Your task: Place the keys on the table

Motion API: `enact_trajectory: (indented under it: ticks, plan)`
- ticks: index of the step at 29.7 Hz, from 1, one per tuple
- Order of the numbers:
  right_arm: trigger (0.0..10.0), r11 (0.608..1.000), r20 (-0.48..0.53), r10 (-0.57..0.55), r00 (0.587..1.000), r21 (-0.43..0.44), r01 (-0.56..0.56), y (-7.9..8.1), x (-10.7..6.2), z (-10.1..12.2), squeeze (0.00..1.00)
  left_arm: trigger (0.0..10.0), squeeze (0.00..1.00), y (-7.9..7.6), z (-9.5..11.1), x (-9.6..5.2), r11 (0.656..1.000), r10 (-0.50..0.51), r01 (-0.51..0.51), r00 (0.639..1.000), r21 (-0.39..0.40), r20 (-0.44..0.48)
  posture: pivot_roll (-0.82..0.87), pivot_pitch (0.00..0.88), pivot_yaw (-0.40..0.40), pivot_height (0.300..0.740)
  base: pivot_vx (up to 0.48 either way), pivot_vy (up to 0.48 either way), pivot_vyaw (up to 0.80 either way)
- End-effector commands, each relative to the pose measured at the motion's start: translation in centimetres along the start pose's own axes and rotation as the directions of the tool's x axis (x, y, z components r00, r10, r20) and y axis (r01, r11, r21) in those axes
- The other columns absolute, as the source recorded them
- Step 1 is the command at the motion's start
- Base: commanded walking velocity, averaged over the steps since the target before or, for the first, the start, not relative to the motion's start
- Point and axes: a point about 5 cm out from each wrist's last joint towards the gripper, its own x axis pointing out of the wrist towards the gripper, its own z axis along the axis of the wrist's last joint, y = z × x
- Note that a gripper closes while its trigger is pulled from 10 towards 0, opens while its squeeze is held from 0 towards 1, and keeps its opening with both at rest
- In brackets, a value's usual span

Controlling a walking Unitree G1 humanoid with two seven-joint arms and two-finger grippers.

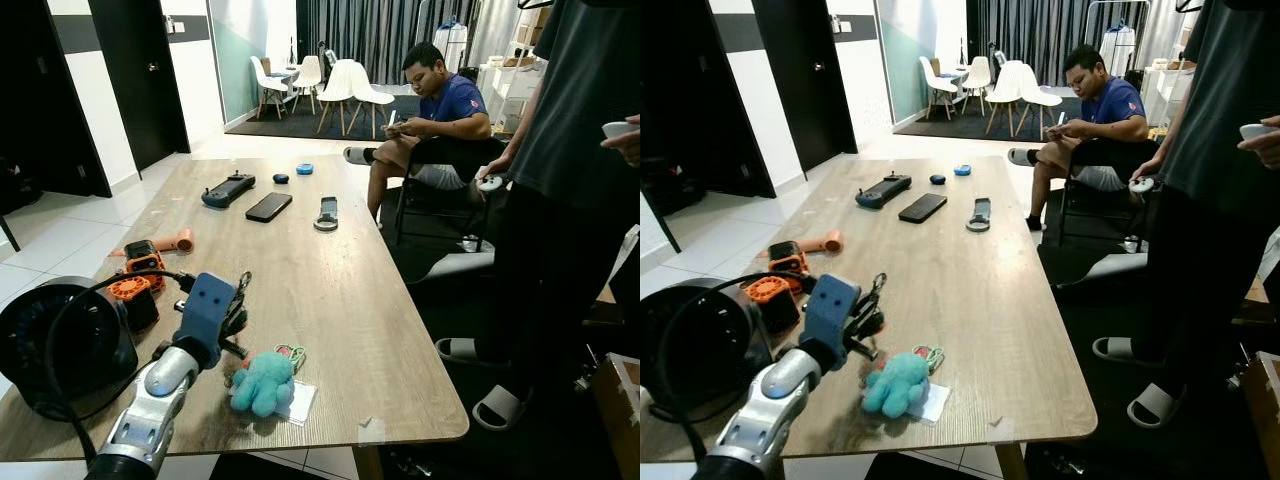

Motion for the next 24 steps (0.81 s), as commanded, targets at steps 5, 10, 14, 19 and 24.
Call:
enact_trajectory:
  ticks: [5, 10, 14, 19, 24]
  plan:
    - [10.0, 1.000, -0.009, -0.002, 1.000, 0.011, 0.002, 0.1, -0.1, -0.2, 0.00, 10.0, 0.00, 1.3, 0.0, -0.5, 1.000, -0.021, 0.021, 1.000, 0.017, 0.005, 0.01, 0.048, 0.050, 0.740, 0.000, 0.000, 0.00]
    - [10.0, 1.000, -0.011, -0.003, 1.000, 0.011, 0.003, 0.1, -0.1, -0.4, 0.00, 10.0, 0.00, 0.9, -0.2, -1.6, 0.983, -0.173, 0.175, 0.984, -0.051, 0.045, 0.01, 0.048, 0.049, 0.740, 0.000, 0.000, 0.00]
    - [10.0, 1.000, -0.014, -0.003, 1.000, 0.011, 0.003, 0.0, -0.2, -0.4, 0.00, 10.0, 0.00, 0.6, -0.1, -2.0, 0.970, -0.215, 0.221, 0.974, -0.097, 0.067, 0.01, 0.048, 0.047, 0.740, 0.000, 0.000, 0.00]
    - [10.0, 1.000, -0.015, -0.002, 1.000, 0.010, 0.002, 0.0, -0.1, -0.4, 0.00, 10.0, 0.00, 0.4, -0.3, -2.1, 0.965, -0.238, 0.243, 0.969, -0.100, 0.063, 0.01, 0.049, 0.046, 0.740, 0.000, 0.000, 0.00]
    - [10.0, 1.000, -0.011, -0.002, 1.000, 0.010, 0.002, 0.0, -0.1, -0.3, 0.00, 10.0, 0.00, 0.3, -0.9, -2.4, 0.955, -0.272, 0.276, 0.961, -0.112, 0.045, 0.01, 0.050, 0.046, 0.740, 0.000, 0.000, 0.00]
